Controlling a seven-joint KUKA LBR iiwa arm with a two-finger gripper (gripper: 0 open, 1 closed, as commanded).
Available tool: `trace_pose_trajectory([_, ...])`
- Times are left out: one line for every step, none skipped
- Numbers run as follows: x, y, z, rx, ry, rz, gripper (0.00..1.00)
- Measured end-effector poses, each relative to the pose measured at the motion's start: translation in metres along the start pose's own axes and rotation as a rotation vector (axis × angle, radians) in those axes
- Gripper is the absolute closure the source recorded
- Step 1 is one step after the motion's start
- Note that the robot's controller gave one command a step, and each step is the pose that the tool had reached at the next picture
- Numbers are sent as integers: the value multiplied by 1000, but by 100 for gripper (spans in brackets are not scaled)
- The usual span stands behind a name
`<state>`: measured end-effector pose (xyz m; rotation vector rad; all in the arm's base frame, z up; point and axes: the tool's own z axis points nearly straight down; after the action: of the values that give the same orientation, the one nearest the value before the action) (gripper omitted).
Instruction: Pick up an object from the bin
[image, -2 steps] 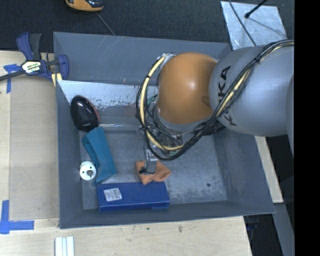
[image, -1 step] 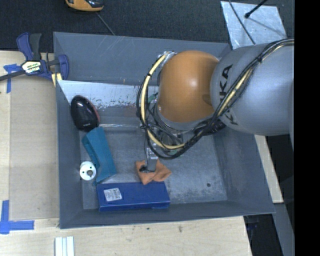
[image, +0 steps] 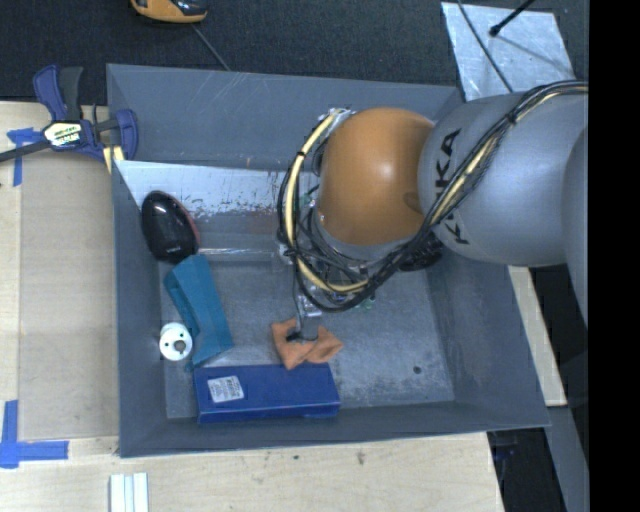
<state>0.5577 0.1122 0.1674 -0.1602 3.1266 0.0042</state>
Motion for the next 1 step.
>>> trace_pose_trajectory([-7,-25,45,2,8,-45,0])
